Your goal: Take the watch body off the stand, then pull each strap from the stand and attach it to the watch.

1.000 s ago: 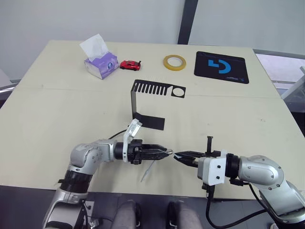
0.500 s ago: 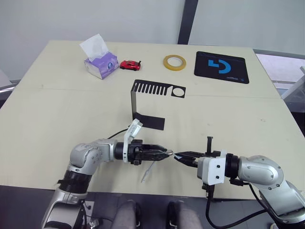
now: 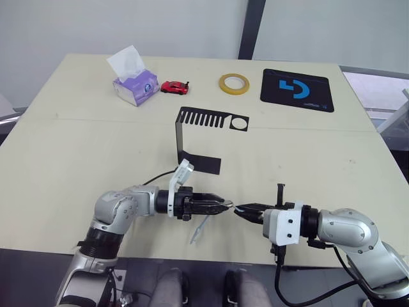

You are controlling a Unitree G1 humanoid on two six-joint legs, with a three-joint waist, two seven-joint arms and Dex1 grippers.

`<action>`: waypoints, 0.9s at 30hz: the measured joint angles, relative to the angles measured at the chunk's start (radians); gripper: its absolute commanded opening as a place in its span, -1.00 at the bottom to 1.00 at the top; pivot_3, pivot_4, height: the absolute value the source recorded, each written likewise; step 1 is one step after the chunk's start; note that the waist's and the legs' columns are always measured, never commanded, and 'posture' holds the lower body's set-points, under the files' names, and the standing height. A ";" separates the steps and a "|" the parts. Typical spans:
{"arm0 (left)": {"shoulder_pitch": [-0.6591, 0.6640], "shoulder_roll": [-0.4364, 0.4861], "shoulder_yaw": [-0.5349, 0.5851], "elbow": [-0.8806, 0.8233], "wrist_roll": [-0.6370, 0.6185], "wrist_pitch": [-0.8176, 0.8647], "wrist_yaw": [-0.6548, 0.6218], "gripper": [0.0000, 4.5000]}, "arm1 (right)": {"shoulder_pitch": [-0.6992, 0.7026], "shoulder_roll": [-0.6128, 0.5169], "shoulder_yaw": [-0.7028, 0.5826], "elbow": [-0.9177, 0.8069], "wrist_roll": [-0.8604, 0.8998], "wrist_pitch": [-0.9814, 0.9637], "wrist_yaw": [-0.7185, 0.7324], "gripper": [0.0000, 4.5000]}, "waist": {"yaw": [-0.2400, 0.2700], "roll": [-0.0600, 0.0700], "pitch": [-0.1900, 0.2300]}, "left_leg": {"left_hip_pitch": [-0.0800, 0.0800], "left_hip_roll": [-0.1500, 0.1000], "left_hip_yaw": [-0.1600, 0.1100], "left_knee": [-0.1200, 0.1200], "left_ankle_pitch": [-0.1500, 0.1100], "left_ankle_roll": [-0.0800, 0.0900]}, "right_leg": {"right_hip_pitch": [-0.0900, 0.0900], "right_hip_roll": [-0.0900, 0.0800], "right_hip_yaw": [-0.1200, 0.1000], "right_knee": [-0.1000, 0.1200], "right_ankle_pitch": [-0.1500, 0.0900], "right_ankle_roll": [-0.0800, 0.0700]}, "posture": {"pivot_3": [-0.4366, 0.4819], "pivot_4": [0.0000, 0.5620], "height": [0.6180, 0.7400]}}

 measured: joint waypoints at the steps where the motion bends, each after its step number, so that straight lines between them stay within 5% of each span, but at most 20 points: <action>1: 0.000 0.001 0.000 -0.001 0.000 0.001 0.000 -0.26 | 0.000 0.000 0.000 0.000 0.000 0.001 0.000 -1.00 | 0.000 0.000 0.000 | 0.000 0.000 0.000 0.000 0.000 0.000 | 0.000 0.000 0.000 0.000 0.000 0.000 | -0.05 -0.47 1.00; 27: 0.000 0.008 -0.017 -0.002 0.019 0.005 0.028 -0.26 | -0.035 -0.003 0.028 -0.009 -0.016 0.113 0.004 -1.00 | 0.000 0.000 0.000 | 0.000 0.000 0.000 0.000 0.000 0.000 | 0.000 0.000 0.000 0.000 0.000 0.000 | -0.05 -0.47 1.00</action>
